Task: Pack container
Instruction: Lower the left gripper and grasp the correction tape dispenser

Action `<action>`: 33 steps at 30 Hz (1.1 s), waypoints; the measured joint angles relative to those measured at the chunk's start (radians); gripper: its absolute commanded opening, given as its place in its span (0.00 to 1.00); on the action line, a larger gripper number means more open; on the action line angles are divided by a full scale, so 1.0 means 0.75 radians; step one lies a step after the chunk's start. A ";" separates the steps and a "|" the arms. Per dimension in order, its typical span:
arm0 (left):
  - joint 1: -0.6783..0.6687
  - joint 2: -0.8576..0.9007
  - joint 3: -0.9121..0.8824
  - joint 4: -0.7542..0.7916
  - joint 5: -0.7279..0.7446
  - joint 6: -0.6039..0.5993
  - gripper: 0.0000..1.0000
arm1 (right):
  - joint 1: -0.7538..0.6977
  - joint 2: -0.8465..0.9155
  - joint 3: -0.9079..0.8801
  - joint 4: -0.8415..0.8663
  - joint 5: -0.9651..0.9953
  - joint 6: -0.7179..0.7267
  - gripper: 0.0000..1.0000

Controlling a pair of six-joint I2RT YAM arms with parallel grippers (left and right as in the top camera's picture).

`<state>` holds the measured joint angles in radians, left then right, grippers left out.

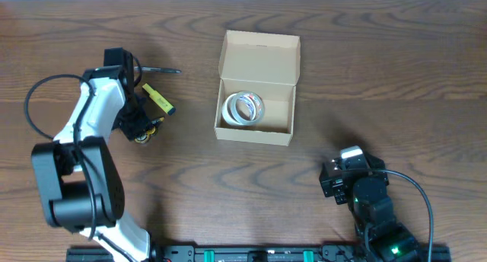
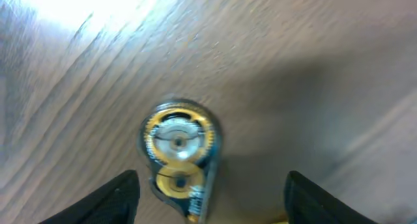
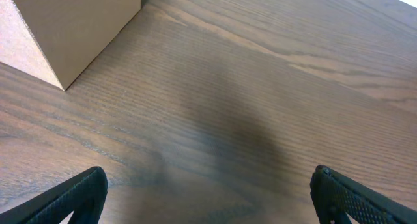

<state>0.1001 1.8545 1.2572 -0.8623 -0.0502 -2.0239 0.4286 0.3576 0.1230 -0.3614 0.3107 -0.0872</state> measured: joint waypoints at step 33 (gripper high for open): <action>-0.001 0.140 0.009 -0.072 0.097 0.000 0.72 | 0.000 0.000 0.000 0.000 0.000 0.000 0.99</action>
<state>0.0994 1.9598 1.2636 -0.9161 0.0227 -2.0239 0.4286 0.3576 0.1230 -0.3614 0.3107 -0.0872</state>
